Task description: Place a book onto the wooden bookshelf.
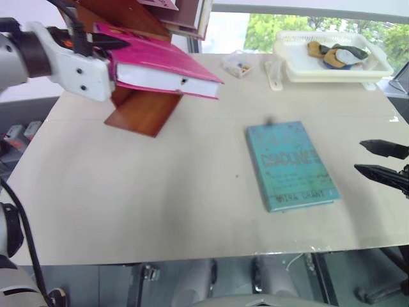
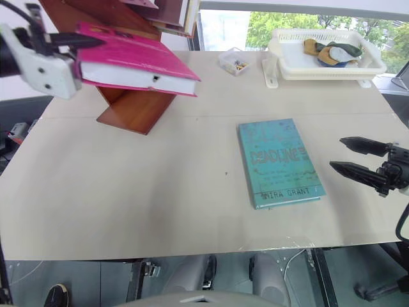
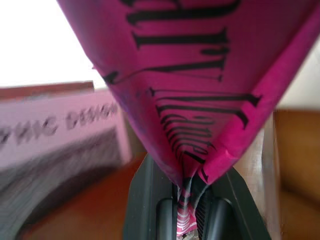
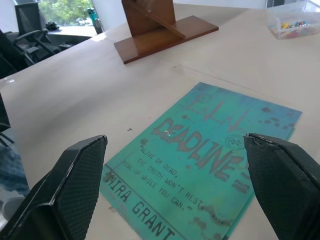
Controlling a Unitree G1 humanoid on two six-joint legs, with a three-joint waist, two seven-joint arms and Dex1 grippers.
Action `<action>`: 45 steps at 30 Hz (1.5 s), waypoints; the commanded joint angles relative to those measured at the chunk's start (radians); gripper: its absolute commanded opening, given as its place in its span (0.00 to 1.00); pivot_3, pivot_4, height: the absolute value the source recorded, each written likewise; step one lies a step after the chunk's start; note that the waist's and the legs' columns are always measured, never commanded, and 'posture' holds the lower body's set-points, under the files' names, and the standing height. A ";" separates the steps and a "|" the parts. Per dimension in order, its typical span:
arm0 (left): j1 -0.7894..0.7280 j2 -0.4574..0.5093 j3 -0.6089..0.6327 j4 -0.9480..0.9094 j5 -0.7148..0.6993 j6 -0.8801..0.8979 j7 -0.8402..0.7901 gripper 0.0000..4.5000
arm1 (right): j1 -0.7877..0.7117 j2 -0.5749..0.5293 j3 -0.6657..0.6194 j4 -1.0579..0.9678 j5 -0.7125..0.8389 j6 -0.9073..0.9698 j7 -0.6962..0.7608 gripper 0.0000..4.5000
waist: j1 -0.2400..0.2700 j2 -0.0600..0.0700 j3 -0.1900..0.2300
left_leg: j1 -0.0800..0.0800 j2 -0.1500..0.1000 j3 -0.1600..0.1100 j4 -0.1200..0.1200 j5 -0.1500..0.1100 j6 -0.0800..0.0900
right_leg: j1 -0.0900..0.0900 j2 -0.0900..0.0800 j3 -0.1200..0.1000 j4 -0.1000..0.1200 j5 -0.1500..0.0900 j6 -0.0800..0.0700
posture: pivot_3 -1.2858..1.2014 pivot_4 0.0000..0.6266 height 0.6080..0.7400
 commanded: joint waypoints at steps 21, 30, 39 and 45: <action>-0.012 -0.069 -0.069 0.031 0.362 0.380 0.137 0.01 | -0.115 0.031 0.036 0.029 0.009 -0.048 0.027 1.00 | -0.015 0.000 0.003 | 0.012 0.001 0.002 0.001 -0.001 0.001 | 0.011 0.001 0.002 0.002 0.000 0.000 | 0.52 0.24 1.00; -0.066 -0.076 -0.117 0.015 0.501 0.450 0.168 0.01 | -0.102 0.039 0.027 0.016 0.011 -0.048 0.013 1.00 | -0.015 -0.001 0.003 | 0.012 0.001 0.002 0.002 -0.001 0.001 | 0.011 0.001 0.002 0.003 0.000 0.000 | 0.52 0.24 1.00; -0.055 -0.086 -0.111 0.003 0.496 0.490 0.153 0.37 | -0.101 0.041 0.005 0.014 0.030 -0.053 0.011 1.00 | -0.019 0.000 0.003 | 0.013 0.003 0.002 0.002 0.000 0.001 | 0.010 0.002 0.003 0.005 0.000 0.000 | 0.52 0.24 1.00; -0.046 -0.085 -0.112 -0.008 0.491 0.521 0.143 0.96 | -0.118 0.046 -0.027 0.004 0.104 -0.035 0.028 1.00 | -0.019 0.000 0.003 | 0.013 0.003 0.003 0.002 0.000 0.001 | 0.010 0.002 0.004 0.005 0.000 0.000 | 0.52 0.24 1.00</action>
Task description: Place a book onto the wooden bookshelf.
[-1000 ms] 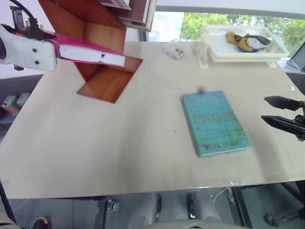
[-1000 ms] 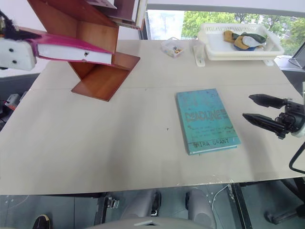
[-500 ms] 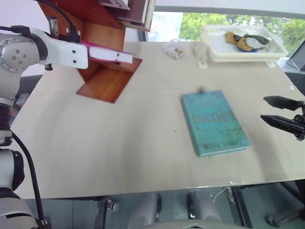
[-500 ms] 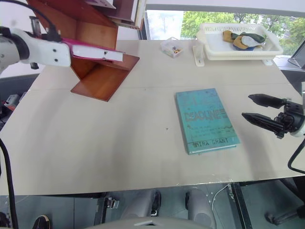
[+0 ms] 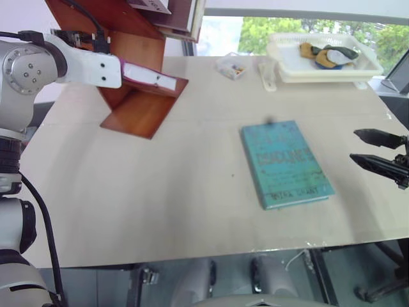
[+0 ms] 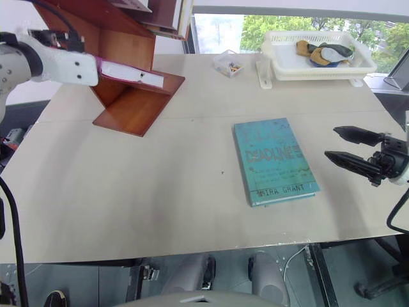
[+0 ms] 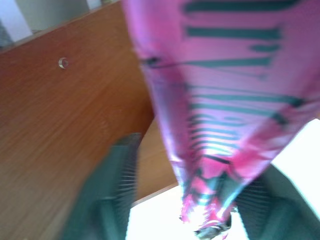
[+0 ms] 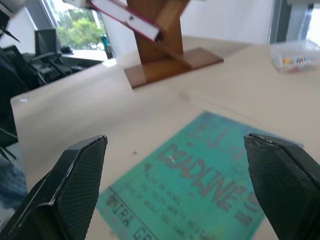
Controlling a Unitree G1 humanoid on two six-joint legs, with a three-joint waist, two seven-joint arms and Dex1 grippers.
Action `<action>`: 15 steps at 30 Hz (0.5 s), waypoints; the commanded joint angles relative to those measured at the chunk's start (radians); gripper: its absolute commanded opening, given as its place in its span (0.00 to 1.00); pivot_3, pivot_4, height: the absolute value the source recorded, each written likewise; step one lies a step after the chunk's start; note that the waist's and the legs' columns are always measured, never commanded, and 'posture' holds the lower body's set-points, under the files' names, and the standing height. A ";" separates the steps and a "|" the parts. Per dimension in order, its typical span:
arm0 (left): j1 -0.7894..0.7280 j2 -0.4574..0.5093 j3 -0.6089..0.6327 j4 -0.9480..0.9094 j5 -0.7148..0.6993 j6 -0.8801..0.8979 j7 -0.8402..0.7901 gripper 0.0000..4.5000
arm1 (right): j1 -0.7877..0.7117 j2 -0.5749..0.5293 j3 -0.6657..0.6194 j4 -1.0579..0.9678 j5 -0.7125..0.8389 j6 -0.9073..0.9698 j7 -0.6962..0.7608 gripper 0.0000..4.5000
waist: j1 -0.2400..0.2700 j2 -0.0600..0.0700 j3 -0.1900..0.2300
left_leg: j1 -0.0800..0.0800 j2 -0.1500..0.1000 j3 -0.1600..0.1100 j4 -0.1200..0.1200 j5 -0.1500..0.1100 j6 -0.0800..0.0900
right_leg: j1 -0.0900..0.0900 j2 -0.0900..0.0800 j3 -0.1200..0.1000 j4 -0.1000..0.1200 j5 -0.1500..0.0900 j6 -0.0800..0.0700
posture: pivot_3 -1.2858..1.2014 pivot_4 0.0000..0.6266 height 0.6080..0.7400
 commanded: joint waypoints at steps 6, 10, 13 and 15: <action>-0.004 0.030 0.031 -0.009 0.005 0.054 -0.009 0.99 | -0.032 -0.008 -0.067 -0.034 0.106 0.034 0.019 1.00 | 0.003 0.000 0.000 | 0.000 0.000 0.000 0.000 0.000 0.000 | 0.000 0.000 0.000 -0.001 0.000 0.000 | 0.52 0.24 1.00; 0.004 0.036 0.034 -0.014 0.002 0.065 -0.015 0.99 | -0.049 0.006 -0.082 -0.029 0.150 0.053 0.016 1.00 | 0.004 0.000 0.000 | -0.001 -0.001 0.000 0.000 0.000 0.000 | 0.000 -0.001 0.000 -0.002 0.000 0.000 | 0.52 0.24 1.00; 0.012 0.041 0.039 -0.020 -0.002 0.072 -0.020 0.99 | -0.055 0.009 -0.092 -0.025 0.169 0.058 0.013 1.00 | 0.004 0.000 0.000 | -0.001 -0.001 0.000 0.000 0.000 0.000 | 0.000 -0.001 0.000 -0.002 0.000 0.000 | 0.52 0.24 1.00; 0.013 0.050 0.042 -0.016 -0.001 0.072 -0.015 0.99 | -0.053 0.005 -0.091 -0.022 0.169 0.059 0.016 1.00 | 0.004 0.000 0.000 | -0.001 -0.001 0.000 0.000 0.000 0.000 | 0.000 -0.001 0.000 -0.002 0.000 0.000 | 0.52 0.24 1.00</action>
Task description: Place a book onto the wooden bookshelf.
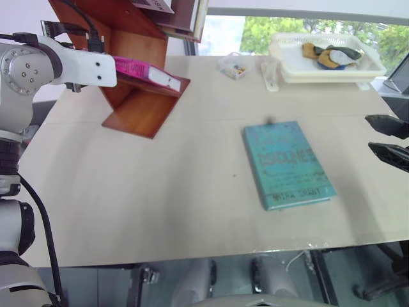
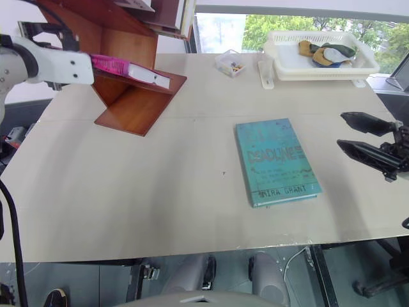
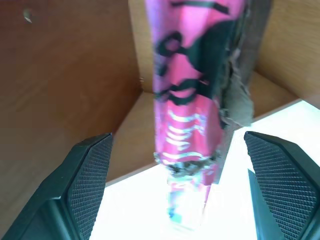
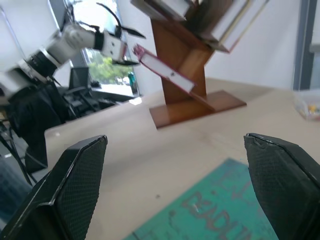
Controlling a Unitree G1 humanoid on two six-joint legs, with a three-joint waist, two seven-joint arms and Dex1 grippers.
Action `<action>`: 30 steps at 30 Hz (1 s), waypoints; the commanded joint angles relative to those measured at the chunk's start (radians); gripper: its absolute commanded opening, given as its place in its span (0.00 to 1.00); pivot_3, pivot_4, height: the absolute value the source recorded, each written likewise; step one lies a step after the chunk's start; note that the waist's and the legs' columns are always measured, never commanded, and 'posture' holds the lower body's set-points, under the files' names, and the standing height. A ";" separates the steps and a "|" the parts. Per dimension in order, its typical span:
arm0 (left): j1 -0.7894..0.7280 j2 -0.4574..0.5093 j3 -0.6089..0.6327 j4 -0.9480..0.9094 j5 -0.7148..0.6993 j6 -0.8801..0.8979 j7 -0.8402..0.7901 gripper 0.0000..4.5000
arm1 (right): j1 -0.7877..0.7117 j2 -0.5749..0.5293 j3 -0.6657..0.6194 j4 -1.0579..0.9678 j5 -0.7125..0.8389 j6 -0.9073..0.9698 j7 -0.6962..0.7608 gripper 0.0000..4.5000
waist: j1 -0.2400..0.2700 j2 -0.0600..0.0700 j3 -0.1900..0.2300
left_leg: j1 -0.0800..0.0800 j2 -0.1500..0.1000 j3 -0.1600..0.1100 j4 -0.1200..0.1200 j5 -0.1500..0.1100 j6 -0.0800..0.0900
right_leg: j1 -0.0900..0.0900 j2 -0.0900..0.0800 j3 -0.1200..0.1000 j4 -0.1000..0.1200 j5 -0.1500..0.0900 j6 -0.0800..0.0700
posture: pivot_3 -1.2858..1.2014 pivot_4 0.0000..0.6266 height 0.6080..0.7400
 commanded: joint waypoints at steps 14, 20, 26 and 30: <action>0.009 0.116 0.061 0.027 -0.048 -0.035 -0.008 0.99 | -0.022 -0.011 -0.059 0.033 0.040 0.003 0.028 1.00 | -0.001 0.000 0.000 | 0.000 0.000 0.000 0.000 0.000 0.000 | 0.000 0.000 0.000 0.000 0.000 0.000 | 0.52 0.24 1.00; -0.056 0.146 0.097 0.040 -0.106 -0.038 -0.040 0.99 | -0.018 -0.011 -0.061 0.049 0.029 -0.004 0.043 1.00 | 0.002 -0.001 0.000 | 0.000 0.000 0.000 0.000 0.000 0.000 | 0.000 0.000 0.000 0.000 0.000 0.000 | 0.52 0.24 1.00; 0.015 0.260 0.150 0.075 -0.239 -0.039 -0.226 0.99 | -0.023 -0.016 -0.059 0.073 0.010 -0.018 0.059 1.00 | -0.007 0.000 0.000 | 0.000 0.001 0.003 -0.001 0.000 0.000 | -0.002 0.000 0.002 0.001 0.000 0.000 | 0.52 0.24 1.00; 0.060 0.285 0.213 0.050 -0.354 0.046 -0.318 0.99 | -0.030 -0.021 -0.059 0.092 -0.005 -0.024 0.074 1.00 | -0.005 0.000 0.001 | 0.001 0.001 0.004 -0.001 0.000 0.000 | -0.002 0.001 0.002 0.001 0.000 0.000 | 0.52 0.24 1.00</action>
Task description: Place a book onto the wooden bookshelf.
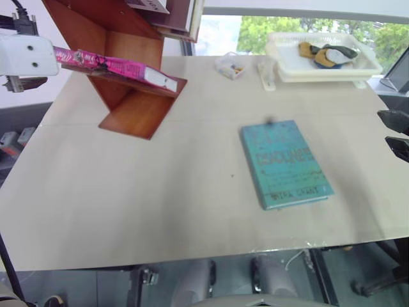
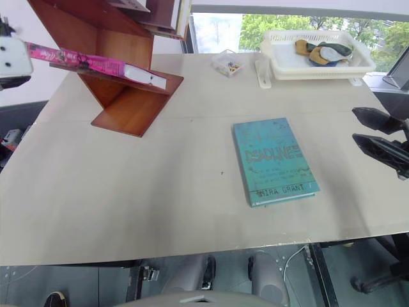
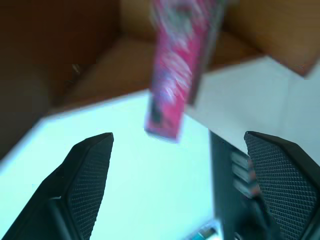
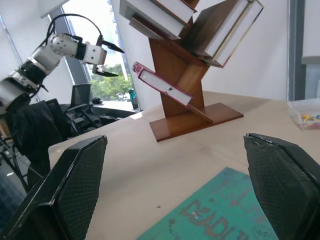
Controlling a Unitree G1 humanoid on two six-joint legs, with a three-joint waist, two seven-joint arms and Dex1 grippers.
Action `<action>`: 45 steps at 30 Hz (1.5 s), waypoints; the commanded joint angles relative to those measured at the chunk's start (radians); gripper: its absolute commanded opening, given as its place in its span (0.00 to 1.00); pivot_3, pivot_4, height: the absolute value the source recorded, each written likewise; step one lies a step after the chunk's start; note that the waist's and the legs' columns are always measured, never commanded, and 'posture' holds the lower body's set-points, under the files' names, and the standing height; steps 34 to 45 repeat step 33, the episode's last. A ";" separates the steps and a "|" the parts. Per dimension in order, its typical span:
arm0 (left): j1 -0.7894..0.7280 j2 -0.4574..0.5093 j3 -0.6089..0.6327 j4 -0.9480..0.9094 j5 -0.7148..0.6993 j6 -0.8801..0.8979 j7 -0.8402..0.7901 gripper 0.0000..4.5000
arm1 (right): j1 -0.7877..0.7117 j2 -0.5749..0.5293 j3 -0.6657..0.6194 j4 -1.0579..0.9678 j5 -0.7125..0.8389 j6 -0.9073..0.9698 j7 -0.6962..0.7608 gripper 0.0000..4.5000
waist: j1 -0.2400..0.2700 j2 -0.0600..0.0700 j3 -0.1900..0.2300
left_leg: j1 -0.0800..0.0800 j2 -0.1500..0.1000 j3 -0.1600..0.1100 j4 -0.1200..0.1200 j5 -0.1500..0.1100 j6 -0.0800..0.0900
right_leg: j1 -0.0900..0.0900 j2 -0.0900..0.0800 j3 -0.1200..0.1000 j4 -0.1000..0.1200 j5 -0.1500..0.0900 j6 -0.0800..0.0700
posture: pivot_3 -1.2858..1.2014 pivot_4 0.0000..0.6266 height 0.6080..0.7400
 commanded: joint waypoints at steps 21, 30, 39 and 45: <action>0.836 -0.485 0.585 -0.757 -0.802 0.760 -0.015 0.99 | 0.337 -0.107 -0.104 0.140 -0.266 -0.128 0.090 1.00 | 0.005 0.005 -0.003 | 0.009 0.002 0.006 -0.006 -0.001 0.001 | 0.005 -0.007 0.007 -0.002 0.000 0.000 | 0.52 0.24 1.00; 0.968 -0.629 0.420 -0.704 -0.732 0.687 0.138 0.99 | 0.436 -0.106 -0.124 0.136 -0.331 -0.157 0.084 1.00 | 0.006 0.001 -0.003 | 0.016 0.002 0.008 -0.010 -0.002 0.000 | 0.010 -0.010 0.015 -0.004 -0.001 -0.003 | 0.52 0.24 1.00; 0.958 -0.624 0.396 -0.705 -0.740 0.701 0.145 0.99 | 0.451 -0.099 -0.133 0.122 -0.329 -0.155 0.075 1.00 | 0.007 0.002 -0.003 | 0.016 0.002 0.008 -0.011 -0.002 0.000 | 0.009 -0.011 0.015 -0.006 -0.001 -0.004 | 0.52 0.24 1.00; 0.958 -0.624 0.396 -0.705 -0.740 0.701 0.145 0.99 | 0.451 -0.099 -0.133 0.122 -0.329 -0.155 0.075 1.00 | 0.007 0.002 -0.003 | 0.016 0.002 0.008 -0.011 -0.002 0.000 | 0.009 -0.011 0.015 -0.006 -0.001 -0.004 | 0.52 0.24 1.00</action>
